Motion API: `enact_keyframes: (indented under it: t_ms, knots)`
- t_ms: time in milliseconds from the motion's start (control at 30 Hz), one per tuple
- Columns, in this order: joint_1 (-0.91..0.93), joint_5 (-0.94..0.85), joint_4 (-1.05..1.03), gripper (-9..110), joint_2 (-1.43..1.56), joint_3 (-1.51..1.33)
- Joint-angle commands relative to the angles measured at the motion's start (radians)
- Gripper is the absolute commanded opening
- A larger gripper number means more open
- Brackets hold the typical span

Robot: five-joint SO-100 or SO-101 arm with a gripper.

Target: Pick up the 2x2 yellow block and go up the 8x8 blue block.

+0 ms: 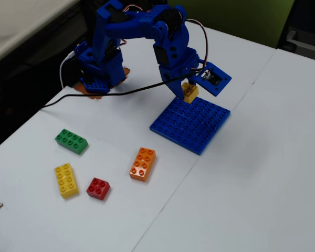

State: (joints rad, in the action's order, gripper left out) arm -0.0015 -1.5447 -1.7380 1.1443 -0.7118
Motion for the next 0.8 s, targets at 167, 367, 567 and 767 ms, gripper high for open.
enact_keyframes:
  t_ms: [167, 367, 567, 767]
  knots:
    - [-0.003, -0.008, 0.006, 0, 0.009, 0.049]
    - [-0.002, -0.009, 0.008, 0, 0.008, 0.049]
    - [0.0, -0.011, 0.006, 0, 0.006, 0.049]
    - [0.0, -0.011, 0.006, 0, 0.009, 0.049]
